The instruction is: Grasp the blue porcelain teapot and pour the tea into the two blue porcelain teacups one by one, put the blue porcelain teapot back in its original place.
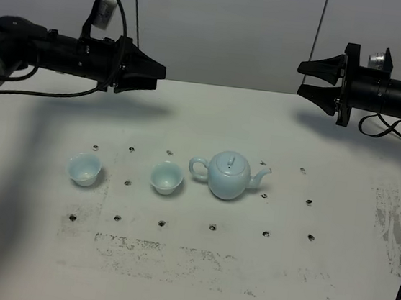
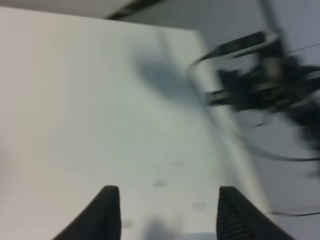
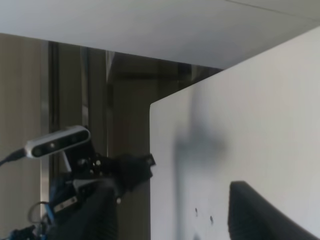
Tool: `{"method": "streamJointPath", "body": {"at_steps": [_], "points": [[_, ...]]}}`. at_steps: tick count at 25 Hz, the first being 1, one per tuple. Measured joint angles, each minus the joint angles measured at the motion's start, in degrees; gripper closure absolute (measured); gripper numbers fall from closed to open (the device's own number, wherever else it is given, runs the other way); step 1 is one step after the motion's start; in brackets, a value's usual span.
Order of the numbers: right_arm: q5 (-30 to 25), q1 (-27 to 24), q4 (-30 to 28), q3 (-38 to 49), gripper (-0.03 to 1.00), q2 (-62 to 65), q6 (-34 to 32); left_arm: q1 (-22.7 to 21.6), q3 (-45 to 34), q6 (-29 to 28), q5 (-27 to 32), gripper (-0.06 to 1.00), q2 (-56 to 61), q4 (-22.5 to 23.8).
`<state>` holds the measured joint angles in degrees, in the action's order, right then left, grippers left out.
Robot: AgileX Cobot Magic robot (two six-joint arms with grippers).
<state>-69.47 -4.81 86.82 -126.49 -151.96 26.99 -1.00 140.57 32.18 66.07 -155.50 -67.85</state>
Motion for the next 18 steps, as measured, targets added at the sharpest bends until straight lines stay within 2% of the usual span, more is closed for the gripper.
{"method": "streamJointPath", "body": {"at_steps": [4, 8, 9, 11, 12, 16, 18], "points": [[0.0, 0.0, 0.0, 0.0, 0.47, 0.0, 1.5, 0.7, 9.9, -10.3, -3.4, 0.49, 0.0, 26.1], [0.0, 0.0, 0.0, 0.0, 0.47, 0.0, 2.6, 1.3, 13.1, -20.3, -3.0, 0.49, 0.0, 53.0], [0.0, 0.0, 0.0, 0.0, 0.47, 0.0, 2.8, 1.3, 13.1, -21.9, -2.3, 0.49, 0.0, 58.4], [0.0, 0.0, -0.1, 0.0, 0.47, 0.0, 3.6, 1.3, 13.1, -24.3, -0.6, 0.49, -0.1, 64.3], [0.0, 0.0, -0.1, 0.0, 0.47, 0.0, 4.1, 1.3, 13.1, -24.7, -0.3, 0.49, -0.1, 65.6], [0.0, 0.0, -0.5, 0.0, 0.47, 0.0, 5.0, 1.5, 13.1, -25.2, 0.3, 0.49, -0.1, 66.5], [-0.1, 0.0, -3.1, -0.9, 0.47, -0.1, 6.2, 1.6, 13.1, -25.2, 0.8, 0.49, -0.1, 66.5]]}}
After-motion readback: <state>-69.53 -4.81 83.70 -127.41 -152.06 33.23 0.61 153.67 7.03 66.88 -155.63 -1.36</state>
